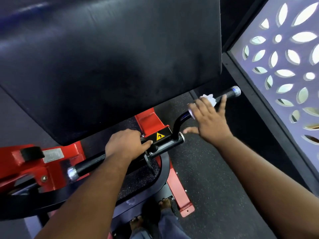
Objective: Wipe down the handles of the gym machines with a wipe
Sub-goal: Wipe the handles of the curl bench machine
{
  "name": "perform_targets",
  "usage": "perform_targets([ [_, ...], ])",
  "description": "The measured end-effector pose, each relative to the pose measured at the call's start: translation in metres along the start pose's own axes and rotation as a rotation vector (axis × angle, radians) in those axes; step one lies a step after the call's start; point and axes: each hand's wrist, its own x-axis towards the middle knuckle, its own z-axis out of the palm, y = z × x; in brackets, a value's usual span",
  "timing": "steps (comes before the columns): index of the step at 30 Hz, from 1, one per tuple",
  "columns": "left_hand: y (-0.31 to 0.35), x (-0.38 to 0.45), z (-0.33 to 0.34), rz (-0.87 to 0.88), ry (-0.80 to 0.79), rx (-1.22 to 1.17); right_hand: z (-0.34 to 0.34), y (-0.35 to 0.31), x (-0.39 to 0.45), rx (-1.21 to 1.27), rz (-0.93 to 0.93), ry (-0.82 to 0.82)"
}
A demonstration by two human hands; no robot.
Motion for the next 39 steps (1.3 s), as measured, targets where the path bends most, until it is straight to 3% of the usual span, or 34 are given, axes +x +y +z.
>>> perform_targets([
  [4, 0.001, 0.001, 0.0, -0.006, 0.0, 0.005, -0.002, 0.026, 0.007, 0.157, 0.401, 0.032],
  [5, 0.001, 0.001, 0.0, -0.005, 0.0, 0.004, -0.003, 0.017, 0.008, 0.185, 0.427, 0.026],
  [10, 0.0, 0.001, 0.001, 0.007, -0.001, 0.005, 0.008, -0.021, -0.001, 0.06, 0.088, -0.002],
  [12, 0.0, 0.001, 0.001, 0.008, 0.0, 0.009, 0.01, 0.0, 0.002, 0.083, 0.191, 0.06],
  [15, 0.001, 0.001, 0.0, 0.003, -0.005, 0.013, 0.009, 0.011, 0.008, 0.342, 0.54, 0.119],
  [20, 0.0, 0.002, 0.001, -0.009, -0.014, 0.004, 0.01, -0.065, 0.004, 0.588, 0.607, 0.17],
  [22, 0.0, 0.003, 0.003, -0.008, -0.012, 0.01, 0.007, -0.071, 0.013, 0.737, 0.704, 0.269],
  [25, 0.0, 0.004, 0.005, -0.016, -0.009, 0.012, -0.017, -0.047, 0.042, 1.139, 0.998, 0.509],
  [28, 0.0, 0.005, 0.004, -0.032, -0.01, 0.002, -0.031, -0.048, 0.059, 1.565, 1.279, 0.639],
  [32, 0.0, 0.005, 0.004, -0.032, -0.013, -0.003, -0.025, -0.086, 0.043, 1.976, 1.311, 0.454],
  [34, 0.0, 0.005, 0.005, -0.027, -0.002, 0.003, -0.022, -0.056, 0.047, 2.09, 1.388, 0.421],
  [37, -0.001, 0.006, 0.005, -0.021, -0.002, 0.009, -0.035, 0.003, 0.063, 2.312, 1.451, 0.667],
  [39, -0.001, 0.006, 0.004, -0.026, -0.012, -0.005, -0.042, -0.001, 0.062, 2.256, 1.479, 0.661],
])
